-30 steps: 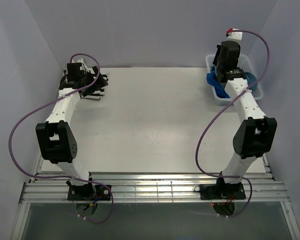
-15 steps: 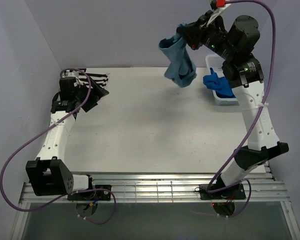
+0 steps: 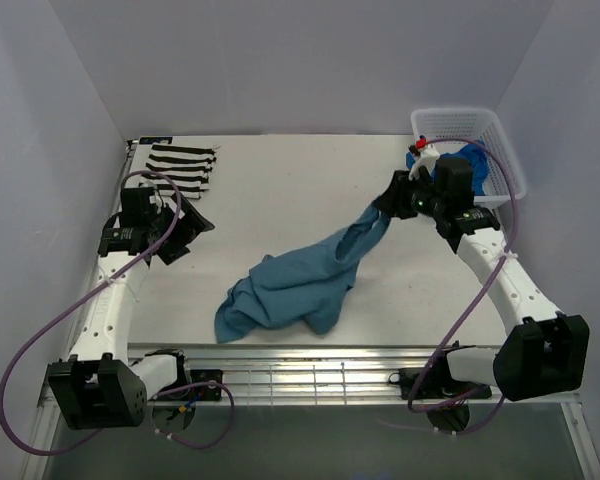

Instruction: Fold and stack the tank tops

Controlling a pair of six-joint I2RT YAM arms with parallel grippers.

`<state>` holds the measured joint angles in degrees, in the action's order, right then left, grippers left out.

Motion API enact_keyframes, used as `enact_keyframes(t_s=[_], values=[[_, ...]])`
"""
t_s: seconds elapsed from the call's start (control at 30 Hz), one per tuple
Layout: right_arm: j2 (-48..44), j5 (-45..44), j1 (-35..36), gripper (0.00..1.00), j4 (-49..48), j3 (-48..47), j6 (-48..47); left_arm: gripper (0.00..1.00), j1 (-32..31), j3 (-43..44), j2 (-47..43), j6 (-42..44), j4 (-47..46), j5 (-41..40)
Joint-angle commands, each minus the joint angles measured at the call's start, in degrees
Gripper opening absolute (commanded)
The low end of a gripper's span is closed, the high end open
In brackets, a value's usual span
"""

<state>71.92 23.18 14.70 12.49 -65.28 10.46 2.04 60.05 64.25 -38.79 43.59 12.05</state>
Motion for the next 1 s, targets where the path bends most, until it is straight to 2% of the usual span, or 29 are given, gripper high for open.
enact_keyframes(t_s=[0.0, 0.03, 0.07, 0.13, 0.2, 0.27, 0.3, 0.37, 0.4, 0.47, 0.5, 0.6, 0.83, 0.97], values=[[-1.34, -9.72, -5.81, 0.46, 0.24, 9.52, 2.46, 0.98, -0.11, -3.88, -0.53, 0.47, 3.78, 1.56], [-1.52, -10.52, -6.60, 0.59, 1.73, 10.77, 2.29, 0.98, -0.20, -5.63, -0.44, 0.29, 3.87, 2.61], [-1.95, -11.05, -6.96, 0.66, 2.27, 11.83, 2.02, 0.98, -0.20, -6.43, -0.70, 0.29, 4.22, 3.23], [-4.23, -10.53, -6.96, 0.76, 3.76, 13.68, 2.28, 0.98, -0.20, -8.80, -1.05, -0.06, 5.35, 3.94], [-7.30, -7.03, -6.79, 0.79, 3.68, 16.65, 3.33, 0.98, -0.72, -10.56, -2.63, -0.76, 6.15, 4.20], [-9.42, -5.17, -5.65, 1.00, 4.12, 19.30, 5.44, 0.98, -1.08, -13.63, -4.12, -1.20, 6.33, 6.84], [-11.52, -3.94, -4.95, 0.90, 4.56, 21.92, 5.88, 0.98, -4.12, -14.78, -5.78, -2.95, 6.24, 7.45], [-13.46, -3.58, -2.40, 0.90, 5.61, 24.66, 7.46, 0.98, -7.47, -17.84, -7.29, -4.88, 5.63, 7.81], [-15.56, -2.88, -1.44, 0.90, 5.79, 26.15, 8.17, 0.98, -12.10, -18.91, -8.34, -6.29, 5.28, 7.90], [-17.85, -1.83, 1.90, 0.90, 4.57, 31.07, 10.79, 0.98, -17.40, -21.97, -8.70, -10.15, 3.35, 7.12], [-18.04, -1.39, 3.04, 0.90, 3.34, 32.39, 11.42, 0.98, -22.38, -22.87, -8.18, -11.47, 3.25, 5.89], [-15.86, -1.73, 6.91, 0.90, 1.14, 34.77, 12.57, 0.98, -28.13, -25.06, -5.64, -14.21, 2.55, 2.28], [-3.30, -2.96, 8.24, 0.90, -7.82, 31.71, 11.08, 0.98, -30.08, -21.74, 6.75, -13.42, -4.39, -0.17], [8.90, -6.30, 7.63, 0.90, -7.22, 25.21, 9.85, 0.98, -29.99, -18.49, 15.10, -12.37, -6.15, -3.09]])
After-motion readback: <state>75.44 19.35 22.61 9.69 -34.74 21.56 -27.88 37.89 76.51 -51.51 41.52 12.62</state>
